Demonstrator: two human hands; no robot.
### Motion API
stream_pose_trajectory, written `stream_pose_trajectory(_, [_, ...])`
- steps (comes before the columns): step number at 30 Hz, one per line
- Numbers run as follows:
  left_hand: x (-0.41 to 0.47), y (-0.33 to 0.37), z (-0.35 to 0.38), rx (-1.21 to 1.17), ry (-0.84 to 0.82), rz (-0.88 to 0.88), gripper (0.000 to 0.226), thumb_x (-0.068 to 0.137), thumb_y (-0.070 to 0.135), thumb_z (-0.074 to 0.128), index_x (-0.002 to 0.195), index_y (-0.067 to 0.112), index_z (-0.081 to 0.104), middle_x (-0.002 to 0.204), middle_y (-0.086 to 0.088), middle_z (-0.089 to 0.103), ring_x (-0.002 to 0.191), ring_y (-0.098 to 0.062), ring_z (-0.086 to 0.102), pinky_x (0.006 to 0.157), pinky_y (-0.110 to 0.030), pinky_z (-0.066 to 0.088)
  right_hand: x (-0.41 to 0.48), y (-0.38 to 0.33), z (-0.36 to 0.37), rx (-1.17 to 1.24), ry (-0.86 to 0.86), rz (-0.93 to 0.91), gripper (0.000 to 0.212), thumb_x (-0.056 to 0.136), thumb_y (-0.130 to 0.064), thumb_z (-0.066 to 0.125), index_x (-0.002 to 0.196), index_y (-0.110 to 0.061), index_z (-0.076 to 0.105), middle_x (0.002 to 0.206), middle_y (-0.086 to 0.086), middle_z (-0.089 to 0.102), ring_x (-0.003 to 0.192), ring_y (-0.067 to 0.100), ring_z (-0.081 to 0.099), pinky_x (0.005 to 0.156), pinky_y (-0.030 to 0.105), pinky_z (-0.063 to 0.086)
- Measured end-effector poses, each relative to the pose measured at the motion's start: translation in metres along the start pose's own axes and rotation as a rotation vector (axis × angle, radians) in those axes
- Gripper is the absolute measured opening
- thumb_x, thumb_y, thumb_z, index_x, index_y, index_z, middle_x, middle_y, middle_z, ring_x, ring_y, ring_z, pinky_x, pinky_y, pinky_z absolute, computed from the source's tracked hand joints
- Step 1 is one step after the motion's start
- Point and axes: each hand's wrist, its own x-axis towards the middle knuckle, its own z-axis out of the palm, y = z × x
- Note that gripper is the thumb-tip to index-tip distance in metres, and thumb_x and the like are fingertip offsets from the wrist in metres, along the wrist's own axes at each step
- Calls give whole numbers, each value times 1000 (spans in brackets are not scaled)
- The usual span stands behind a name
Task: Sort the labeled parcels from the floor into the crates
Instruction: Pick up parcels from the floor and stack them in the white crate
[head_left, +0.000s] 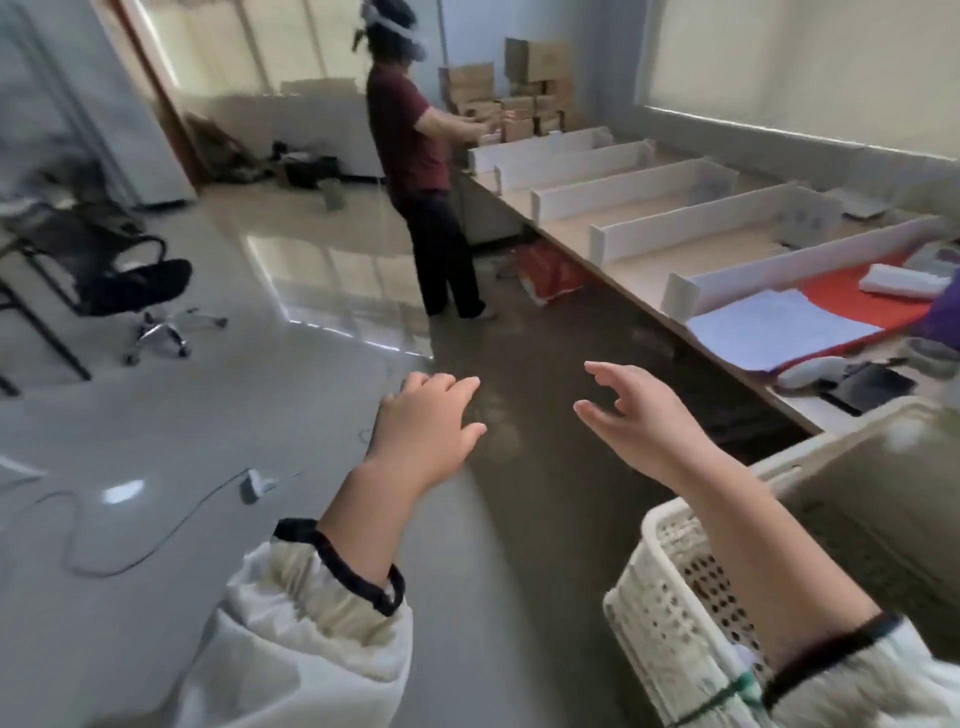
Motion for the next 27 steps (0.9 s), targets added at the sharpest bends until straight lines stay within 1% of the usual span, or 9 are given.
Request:
stream_pose_trajectory(5, [-69,-144,-29,69,39,-383,55,92,47,48,143,28,34,142,2,44,130,-26,36,100,-40,37,50,-128,95,-38,-204,-308,53,91,-40,53,140,-25,41,137,-1,47,118,21,51,94,32,45])
stream_pose_trajectory(8, [-120,-204,-39,84,49,-590,56,93,45,48,144,27,34,143,1,44,131,-26,35,100,-39,37,58,-202,150,-35,-338,-497,53,91,-40,52,140,-23,41,138,0,47,123,21,48,96,33,43])
stream_pose_trajectory(11, [-165,-250,-43,74,43,-791,56,93,44,48,145,26,33,143,1,43,132,-26,33,103,-39,36,56,-267,198,-44,-474,-655,51,92,-40,51,140,-25,41,139,0,45,122,23,49,92,33,44])
stream_pose_trajectory(14, [-202,-285,-41,77,33,-957,57,94,45,47,145,26,32,144,0,43,131,-27,35,104,-43,38,52,-322,244,-52,-597,-810,51,91,-40,52,138,-23,44,137,3,47,119,24,52,94,34,45])
stream_pose_trajectory(17, [-233,-309,-37,66,32,-1122,56,94,44,46,145,26,31,146,1,41,131,-26,34,102,-42,39,47,-368,287,-78,-719,-965,52,91,-40,53,139,-21,43,137,4,47,117,24,53,96,35,44])
stream_pose_trajectory(20, [-262,-329,-31,64,17,-1290,57,94,44,45,146,27,29,147,2,39,132,-25,34,101,-40,39,37,-411,323,-163,-816,-1122,52,93,-42,48,142,-25,38,140,-1,42,122,21,49,84,26,38])
stream_pose_trajectory(21, [-273,-334,-28,70,21,-1339,56,94,44,44,146,28,29,147,2,39,132,-25,34,100,-40,39,31,-424,335,-193,-822,-1184,52,94,-42,46,143,-26,37,140,-2,42,122,21,48,82,26,37])
stream_pose_trajectory(23, [-295,-340,-19,72,42,-1423,54,94,43,45,144,28,31,144,2,43,130,-26,37,98,-39,40,15,-446,358,-252,-817,-1305,51,95,-42,44,142,-25,36,139,2,43,121,23,49,85,30,41])
stream_pose_trajectory(27, [-337,-343,6,14,23,-1598,49,95,44,43,141,30,37,140,4,47,127,-23,40,94,-38,39,-28,-473,405,-310,-932,-1384,44,94,-37,45,135,-20,44,136,4,44,119,26,48,89,34,43])
